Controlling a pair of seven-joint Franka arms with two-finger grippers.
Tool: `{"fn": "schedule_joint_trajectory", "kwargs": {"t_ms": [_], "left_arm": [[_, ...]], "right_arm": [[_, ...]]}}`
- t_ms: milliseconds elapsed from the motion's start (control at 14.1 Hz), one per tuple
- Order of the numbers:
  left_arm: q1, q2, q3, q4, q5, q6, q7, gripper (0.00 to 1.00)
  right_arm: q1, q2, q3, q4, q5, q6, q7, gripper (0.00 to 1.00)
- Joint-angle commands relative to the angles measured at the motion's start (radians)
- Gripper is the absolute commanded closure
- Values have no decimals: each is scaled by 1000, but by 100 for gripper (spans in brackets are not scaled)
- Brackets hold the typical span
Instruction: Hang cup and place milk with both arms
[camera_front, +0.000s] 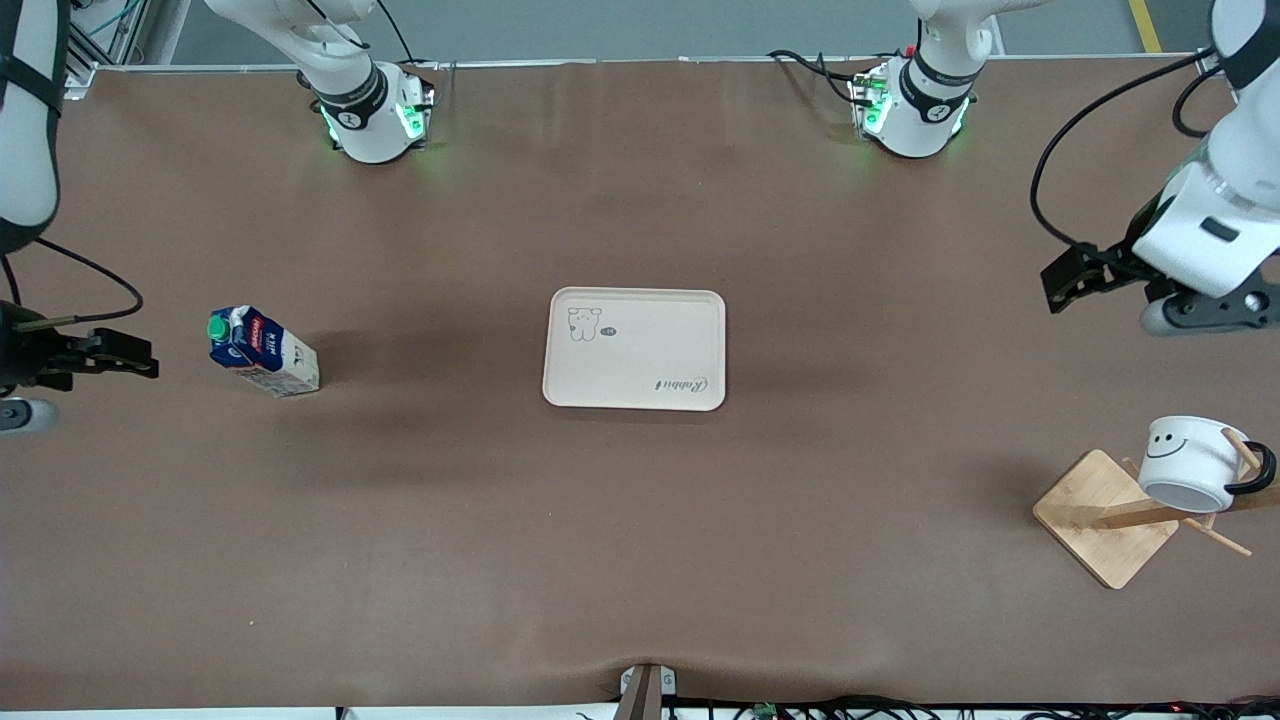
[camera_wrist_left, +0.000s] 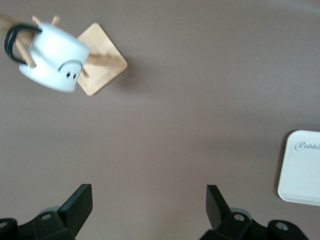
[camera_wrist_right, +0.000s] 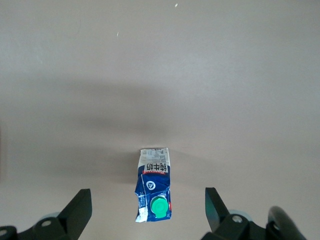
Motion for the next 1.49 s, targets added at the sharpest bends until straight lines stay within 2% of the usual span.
{"fn": "schedule_joint_trajectory", "kwargs": {"t_ms": [0,283,425,496,637,779,991,1274,1416], "left_arm": [[-77,-97,89,-122,-35,18,9,0],[-143,-195,198,-233,-127,36,38,0],[-131,-214,203,-248,-138,25,70,0],[-131,-220,203,-248,-146,16,90,0],[-131,-221,204,-247,-144,5,95,0],[-129,-237,208,-247,-124,-5,105,0],[-129,-255,206,-242,-87,-5,107,0],[-123,-254,208,-233,-83,-2,119,0],[-120,-252,209,-224,-81,-5,128,0]], "right_arm": [[3,-3,11,29,9,-90,43,0],[90,-6,9,13,-83,-163,50,0],[92,1,3,6,-142,-218,54,0],[86,6,3,8,-182,-197,54,0],[86,7,4,34,-189,-166,54,0],[106,-2,9,72,-190,-198,52,0],[176,-22,6,254,-225,-296,55,0],[186,-22,9,263,-192,-376,49,0],[163,-57,3,226,-128,-373,31,0]]}}
